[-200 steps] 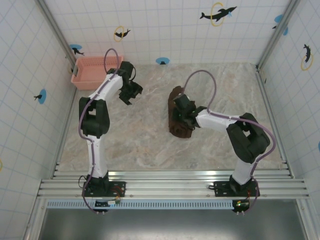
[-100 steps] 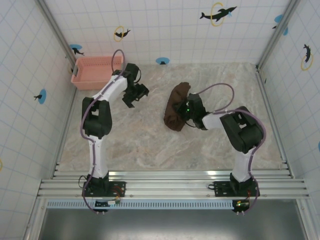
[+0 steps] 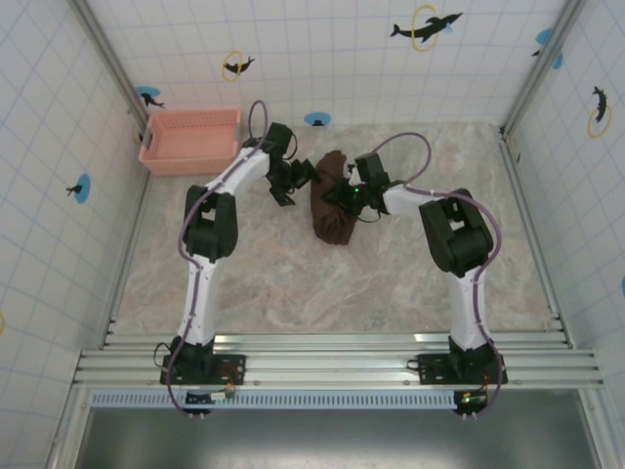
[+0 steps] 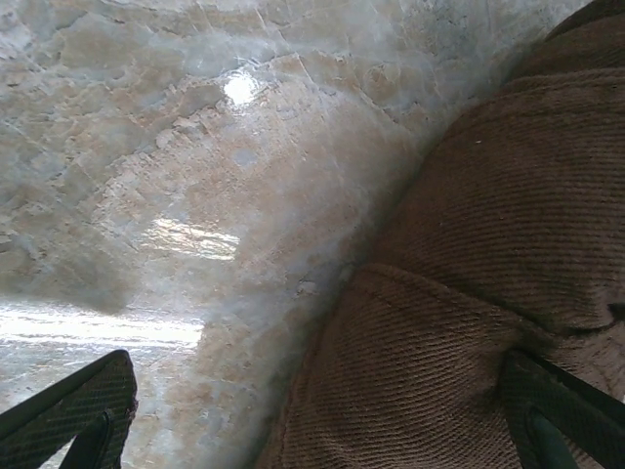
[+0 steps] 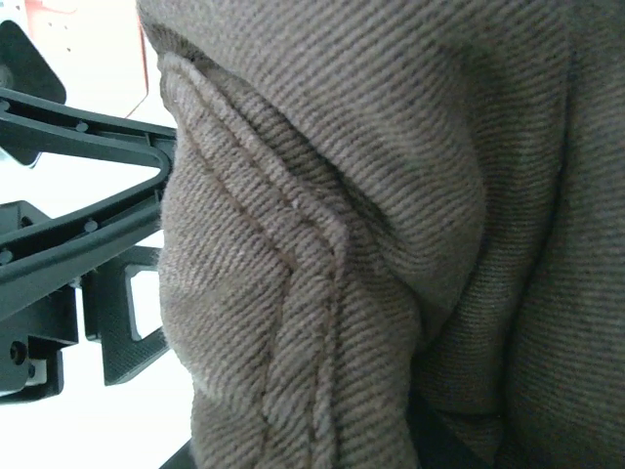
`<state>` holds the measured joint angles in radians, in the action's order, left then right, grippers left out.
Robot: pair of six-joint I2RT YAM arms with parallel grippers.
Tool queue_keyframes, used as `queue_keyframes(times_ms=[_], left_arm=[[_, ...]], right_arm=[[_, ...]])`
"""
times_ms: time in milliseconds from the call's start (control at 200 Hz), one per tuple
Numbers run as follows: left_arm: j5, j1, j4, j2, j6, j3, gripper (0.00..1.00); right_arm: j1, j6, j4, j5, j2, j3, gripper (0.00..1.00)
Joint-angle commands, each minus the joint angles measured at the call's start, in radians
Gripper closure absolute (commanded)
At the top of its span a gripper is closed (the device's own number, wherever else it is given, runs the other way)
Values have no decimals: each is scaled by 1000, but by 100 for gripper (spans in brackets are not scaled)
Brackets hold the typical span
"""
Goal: Roll up the long pants
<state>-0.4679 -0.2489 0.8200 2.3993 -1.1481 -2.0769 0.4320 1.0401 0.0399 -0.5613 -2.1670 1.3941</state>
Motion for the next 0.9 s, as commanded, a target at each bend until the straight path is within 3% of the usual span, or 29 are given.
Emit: queue_keyframes(times_ms=[0, 145, 320, 455, 575, 701, 776, 816, 856, 881, 896], left_arm=[[-43, -18, -96, 55, -36, -9, 3], [-66, -25, -208, 37, -88, 52, 2], [-139, -29, -466, 1, -146, 139, 2], [-185, -35, -536, 0, -193, 198, 2], [-200, -32, -789, -86, -273, 364, 2], [-343, -39, -950, 21, -367, 332, 2], [-368, -49, -1004, 41, -404, 330, 3], [-373, -50, -1030, 41, -417, 336, 6], [-368, -50, -1041, 34, -418, 351, 16], [-366, -50, -1052, 29, -420, 361, 28], [-366, -51, -1056, 29, -423, 366, 42]], right_arm=[[15, -13, -436, -76, -188, -98, 98], [11, -57, -474, -114, -222, -68, 98], [2, -74, -478, -138, -246, -60, 98], [0, -79, -481, -141, -255, -56, 98], [-2, -86, -482, -141, -258, -57, 98], [-3, -89, -482, -139, -260, -57, 98], [-7, -87, -482, -138, -261, -57, 98], [-9, -89, -482, -139, -260, -57, 98], [-12, -92, -481, -137, -259, -59, 98], [-14, -92, -481, -135, -258, -60, 97], [-17, -94, -480, -134, -258, -61, 96]])
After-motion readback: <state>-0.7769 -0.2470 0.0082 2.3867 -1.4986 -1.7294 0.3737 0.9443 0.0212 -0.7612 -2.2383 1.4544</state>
